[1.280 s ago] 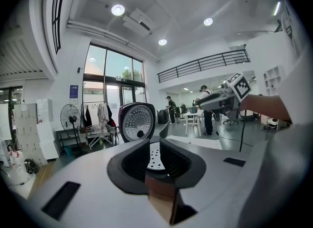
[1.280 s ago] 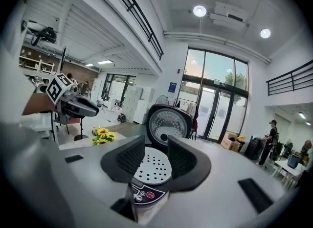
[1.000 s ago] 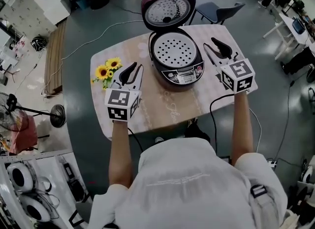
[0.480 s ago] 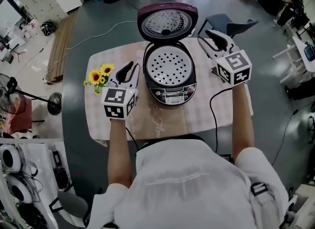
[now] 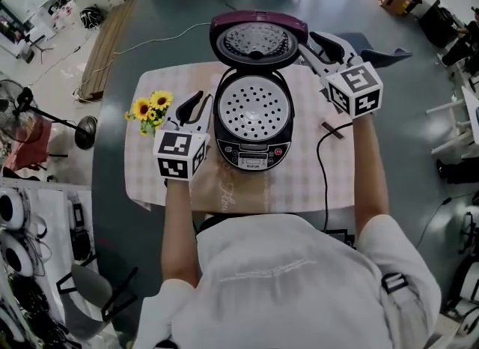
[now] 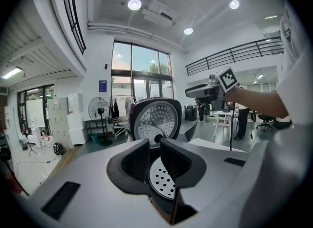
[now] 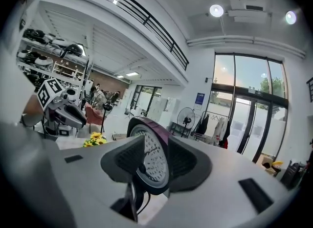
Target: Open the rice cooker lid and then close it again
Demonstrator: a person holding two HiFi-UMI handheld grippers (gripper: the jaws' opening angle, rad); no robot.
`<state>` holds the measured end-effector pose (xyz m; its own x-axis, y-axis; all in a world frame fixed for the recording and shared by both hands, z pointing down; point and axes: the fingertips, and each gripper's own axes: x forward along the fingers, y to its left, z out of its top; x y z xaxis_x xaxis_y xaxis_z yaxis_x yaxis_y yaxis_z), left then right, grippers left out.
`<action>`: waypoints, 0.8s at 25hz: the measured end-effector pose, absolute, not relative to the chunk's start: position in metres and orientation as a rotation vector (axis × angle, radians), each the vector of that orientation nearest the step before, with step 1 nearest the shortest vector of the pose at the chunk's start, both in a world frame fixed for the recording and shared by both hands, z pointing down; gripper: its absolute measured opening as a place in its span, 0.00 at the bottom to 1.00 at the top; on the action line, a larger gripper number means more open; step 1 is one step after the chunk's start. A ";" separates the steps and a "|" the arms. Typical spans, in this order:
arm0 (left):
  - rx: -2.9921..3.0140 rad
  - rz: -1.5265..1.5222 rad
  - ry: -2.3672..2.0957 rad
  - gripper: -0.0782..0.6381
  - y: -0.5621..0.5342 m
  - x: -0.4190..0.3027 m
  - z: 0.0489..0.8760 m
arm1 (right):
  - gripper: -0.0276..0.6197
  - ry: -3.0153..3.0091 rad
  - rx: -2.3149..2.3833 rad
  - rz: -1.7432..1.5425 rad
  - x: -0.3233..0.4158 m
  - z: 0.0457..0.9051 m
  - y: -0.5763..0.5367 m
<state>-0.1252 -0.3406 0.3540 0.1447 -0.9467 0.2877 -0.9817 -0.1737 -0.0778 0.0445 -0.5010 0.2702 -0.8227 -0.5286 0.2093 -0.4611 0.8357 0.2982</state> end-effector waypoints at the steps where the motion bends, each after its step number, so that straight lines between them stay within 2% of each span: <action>1: 2.258 0.418 -1.943 0.22 -0.341 -0.126 0.354 | 0.30 -2.738 0.735 -0.340 0.042 0.270 -0.506; 9: 2.135 0.457 -2.003 0.22 -0.340 -0.133 0.364 | 0.39 -2.730 0.585 -0.364 0.018 0.279 -0.536; 20: 2.044 0.463 -2.012 0.22 -0.346 -0.134 0.388 | 0.45 -2.572 0.292 -0.521 -0.014 0.298 -0.561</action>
<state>-0.1344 -0.3463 0.3883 0.0038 -0.9237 0.3831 -0.9982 -0.0262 -0.0534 -0.0138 -0.5609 0.2980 -0.8543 -0.2967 0.4269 -0.1073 0.9041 0.4137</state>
